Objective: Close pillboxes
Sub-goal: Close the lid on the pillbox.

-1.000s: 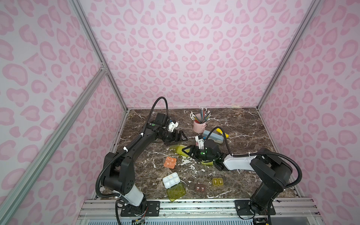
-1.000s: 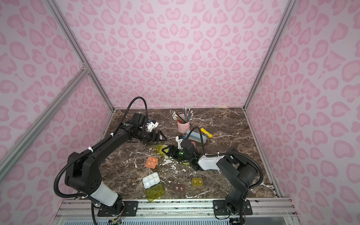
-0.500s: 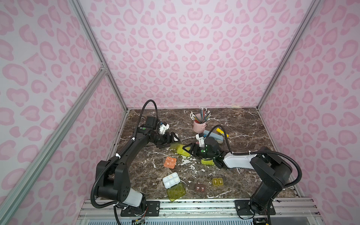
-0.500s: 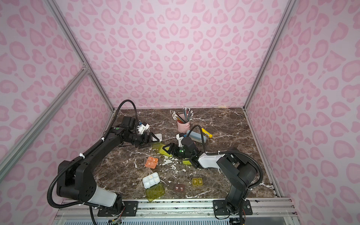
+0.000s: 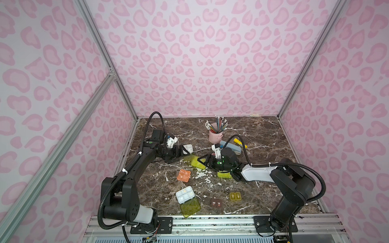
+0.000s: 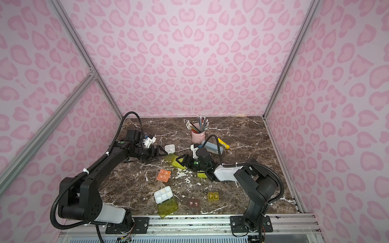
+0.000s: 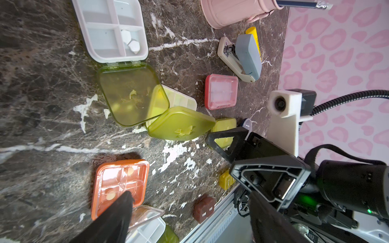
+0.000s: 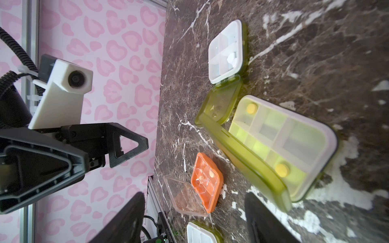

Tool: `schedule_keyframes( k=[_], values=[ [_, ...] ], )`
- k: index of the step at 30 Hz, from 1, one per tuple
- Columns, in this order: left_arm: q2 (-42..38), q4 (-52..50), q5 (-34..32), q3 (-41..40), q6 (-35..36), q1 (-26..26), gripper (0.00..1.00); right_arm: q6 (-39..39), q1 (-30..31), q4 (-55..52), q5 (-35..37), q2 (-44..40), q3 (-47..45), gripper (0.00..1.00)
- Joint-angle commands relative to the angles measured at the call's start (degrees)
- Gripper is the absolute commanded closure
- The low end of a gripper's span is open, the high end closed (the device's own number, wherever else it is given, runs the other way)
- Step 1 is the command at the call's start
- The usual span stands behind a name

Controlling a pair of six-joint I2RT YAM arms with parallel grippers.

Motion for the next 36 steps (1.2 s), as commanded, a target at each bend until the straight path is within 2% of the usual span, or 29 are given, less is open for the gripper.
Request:
schedule_keyframes(
  k=[1, 8, 13, 17, 27, 36],
  values=[
    [-0.3, 1.4, 0.5, -0.9, 1.4, 0.3, 0.12, -0.6, 0.1, 0.6, 0.2, 0.5, 0.2, 0.24],
    [-0.1, 2.8, 1.0, -2.5, 1.8, 0.6, 0.12, -2.6, 0.0, -2.1, 1.2, -1.6, 0.5, 0.24],
    [1.3, 5.3, 5.1, -3.7, 0.2, 0.5, 0.12, -6.9, 0.0, -7.8, 3.9, -6.1, 0.1, 0.25],
    [2.8, 5.6, 4.8, -3.8, 0.1, -0.3, 0.12, -8.7, 0.1, -10.0, 4.9, -8.7, -0.6, 0.25],
    [10.8, 4.4, 1.7, 1.4, 0.2, -5.0, 0.12, -10.9, -0.2, -11.7, 4.3, -11.5, -2.0, 0.25],
    [17.8, 3.7, -0.6, 7.0, -0.1, -7.3, 0.12, -12.0, -2.6, -11.8, 2.2, -13.9, -4.0, 0.25]
  ],
)
